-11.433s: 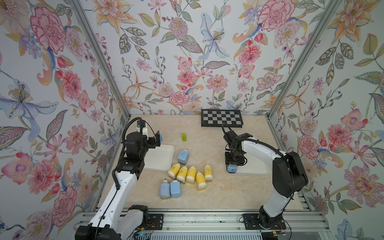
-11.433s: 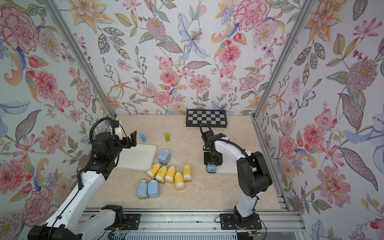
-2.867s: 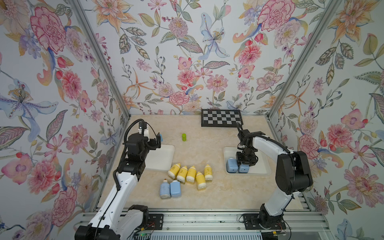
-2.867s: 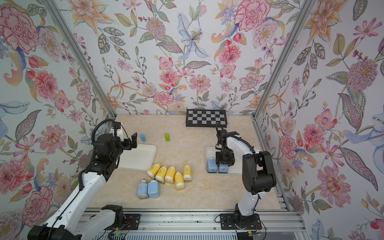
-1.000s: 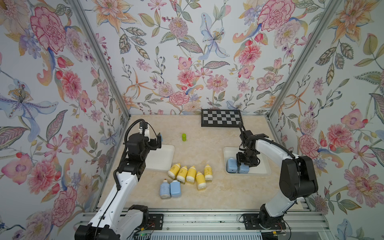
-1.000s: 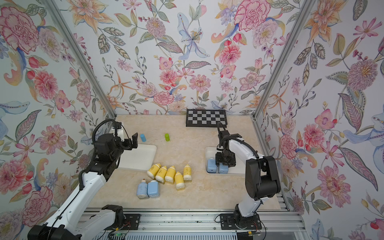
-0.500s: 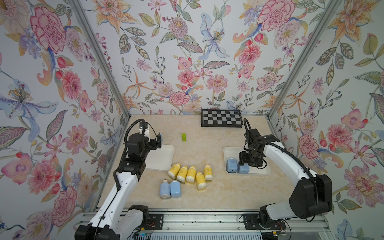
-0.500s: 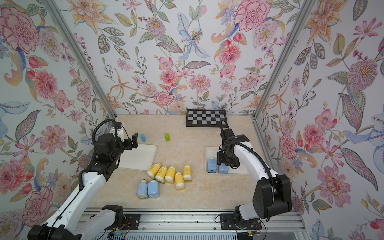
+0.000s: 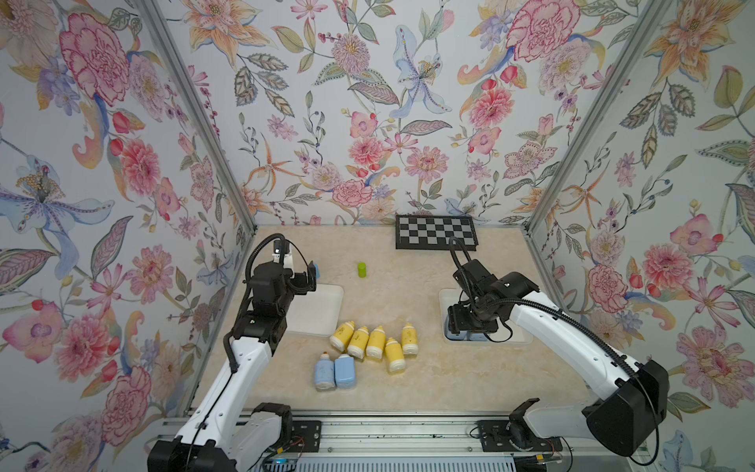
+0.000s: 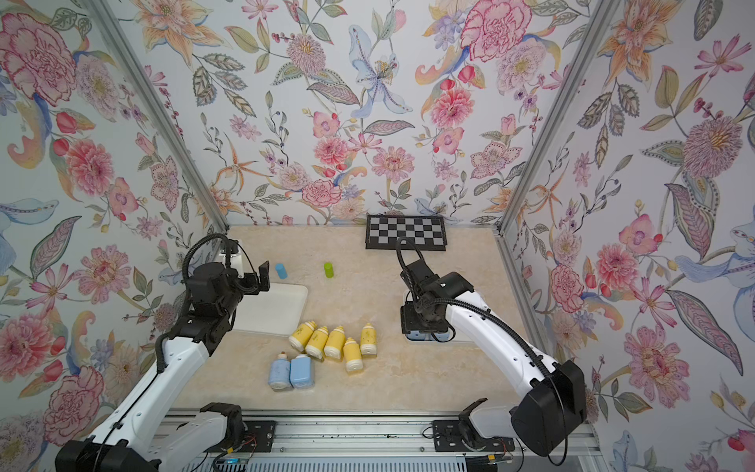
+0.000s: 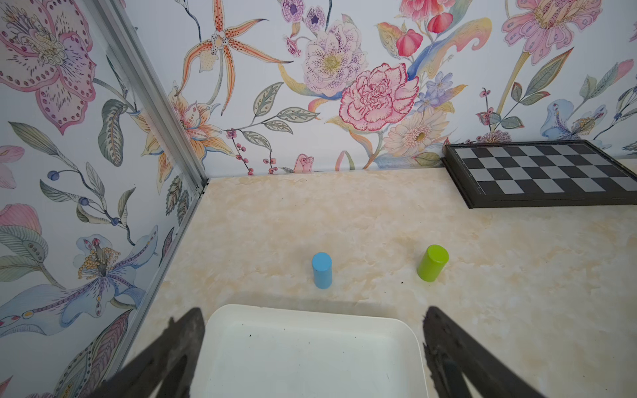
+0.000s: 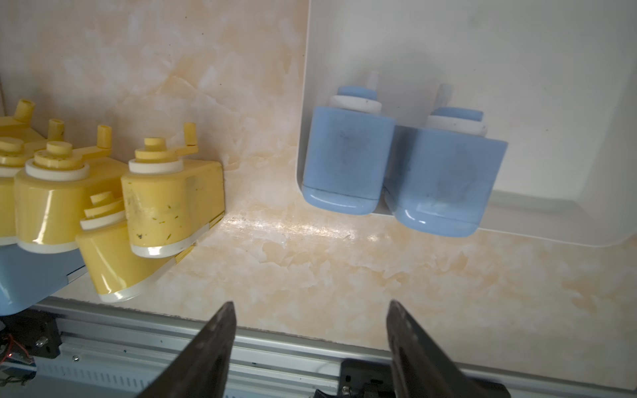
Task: Place the pencil sharpeners by color into the storage box
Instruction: Place the pencil sharpener in the storage box, then pick up the pencil sharpener from the center of the board.
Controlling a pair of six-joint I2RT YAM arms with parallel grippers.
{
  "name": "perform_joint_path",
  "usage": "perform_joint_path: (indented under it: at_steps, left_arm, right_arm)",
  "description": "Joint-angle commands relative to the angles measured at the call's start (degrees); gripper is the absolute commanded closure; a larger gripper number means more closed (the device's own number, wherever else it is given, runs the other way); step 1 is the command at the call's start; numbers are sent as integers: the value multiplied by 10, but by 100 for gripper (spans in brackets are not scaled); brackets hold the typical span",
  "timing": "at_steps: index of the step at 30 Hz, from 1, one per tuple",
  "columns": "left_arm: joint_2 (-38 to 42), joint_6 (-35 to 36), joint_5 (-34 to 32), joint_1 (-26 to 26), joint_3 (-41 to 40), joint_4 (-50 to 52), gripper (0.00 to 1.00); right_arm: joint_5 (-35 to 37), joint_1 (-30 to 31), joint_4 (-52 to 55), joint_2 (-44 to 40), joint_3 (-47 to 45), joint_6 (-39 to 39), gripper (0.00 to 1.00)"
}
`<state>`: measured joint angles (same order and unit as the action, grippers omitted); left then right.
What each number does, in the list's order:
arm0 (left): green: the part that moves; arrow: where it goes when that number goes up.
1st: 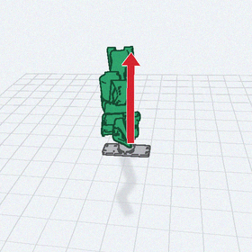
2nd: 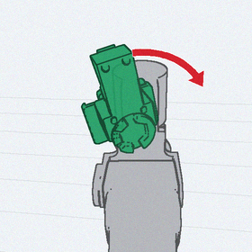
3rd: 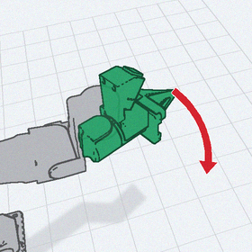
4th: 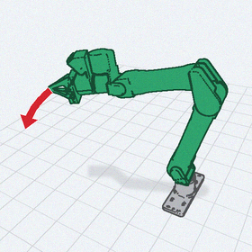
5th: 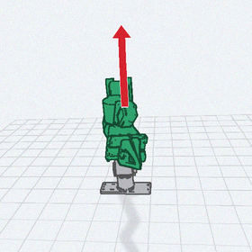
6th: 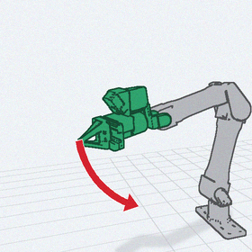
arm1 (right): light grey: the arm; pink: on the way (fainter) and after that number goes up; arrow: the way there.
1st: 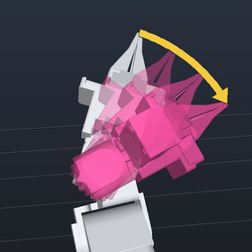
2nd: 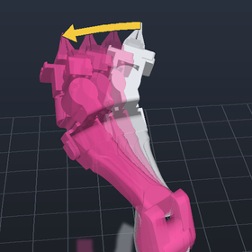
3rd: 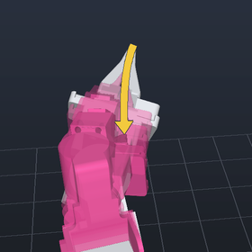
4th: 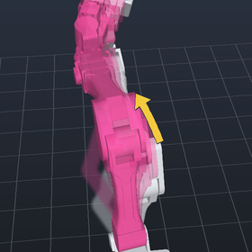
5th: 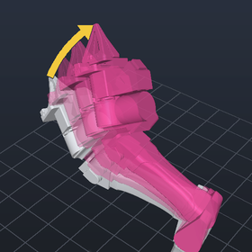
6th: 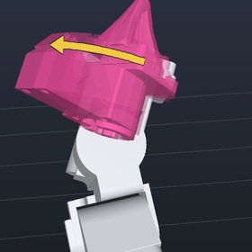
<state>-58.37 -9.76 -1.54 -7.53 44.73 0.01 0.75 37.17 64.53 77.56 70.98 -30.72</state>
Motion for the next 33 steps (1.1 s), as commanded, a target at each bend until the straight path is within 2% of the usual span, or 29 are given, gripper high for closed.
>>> perform_joint_path:
  at_steps: [1, 5, 8, 13, 20, 33]
  left_arm:
    - [-8, 14, -25, -6, 5, 10, 0]
    - [-15, 16, -52, -4, 12, 22, 1]
    - [-22, 15, -72, -1, 16, 29, 1]
    - [-25, 12, -97, 10, 21, 37, 1]
    - [-17, 5, -107, 19, 19, 38, 1]
    - [-4, 4, -132, 20, 21, 42, 1]
  right_arm:
    - [21, 73, 16, 10, 33, -104, 29]
    - [39, 174, 16, 49, 78, -187, 29]
    - [43, 238, 16, 108, 130, -222, 29]
    - [34, 302, 17, 214, 233, -244, 28]
    - [24, 350, 17, 308, 324, -268, 27]
    - [33, 386, 17, 350, 342, -324, 26]
